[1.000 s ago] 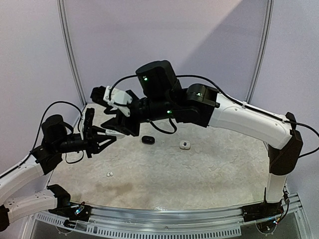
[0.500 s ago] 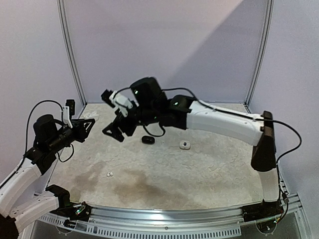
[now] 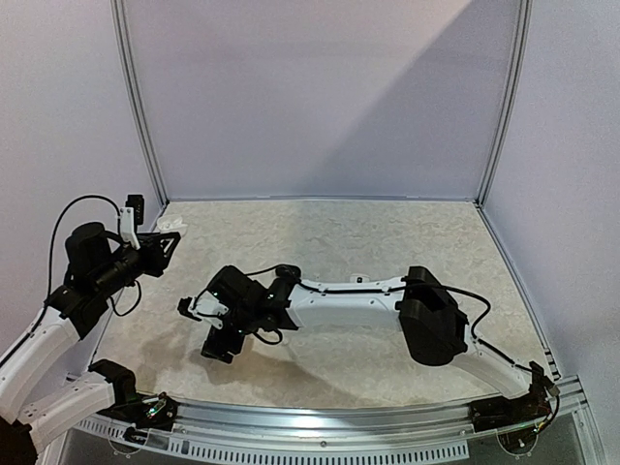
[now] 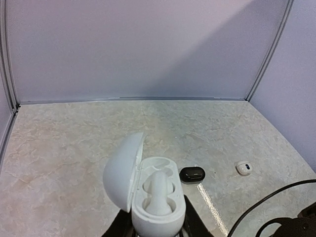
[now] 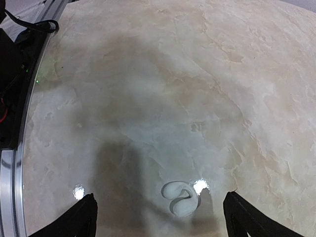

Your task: Insert the wireless bluetooth earbuds into the charging case

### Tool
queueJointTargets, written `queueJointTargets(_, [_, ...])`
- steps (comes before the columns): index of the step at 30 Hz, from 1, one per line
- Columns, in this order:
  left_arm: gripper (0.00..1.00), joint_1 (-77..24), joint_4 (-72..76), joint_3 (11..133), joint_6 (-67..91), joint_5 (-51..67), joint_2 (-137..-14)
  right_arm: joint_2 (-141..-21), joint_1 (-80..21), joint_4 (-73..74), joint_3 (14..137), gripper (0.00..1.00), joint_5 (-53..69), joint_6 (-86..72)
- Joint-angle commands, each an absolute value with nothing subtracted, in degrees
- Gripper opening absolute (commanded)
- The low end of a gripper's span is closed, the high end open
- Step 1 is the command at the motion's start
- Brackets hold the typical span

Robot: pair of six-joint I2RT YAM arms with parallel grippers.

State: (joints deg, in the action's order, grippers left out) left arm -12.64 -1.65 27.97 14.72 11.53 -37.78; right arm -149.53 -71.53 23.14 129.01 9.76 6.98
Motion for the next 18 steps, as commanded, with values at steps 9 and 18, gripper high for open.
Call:
queueJointTargets(9, [0.00, -12.0, -1.5, 28.8, 15.3, 12.4, -38.1, -154.9, -70.9, 18.5, 130.5, 0.60, 6.9, 8.1])
queueJointTargets(18, [0.00, -12.0, -1.6, 28.4, 15.1, 12.3, -37.8, -155.7, -71.1, 19.8, 130.1, 0.38, 8.0, 8.6])
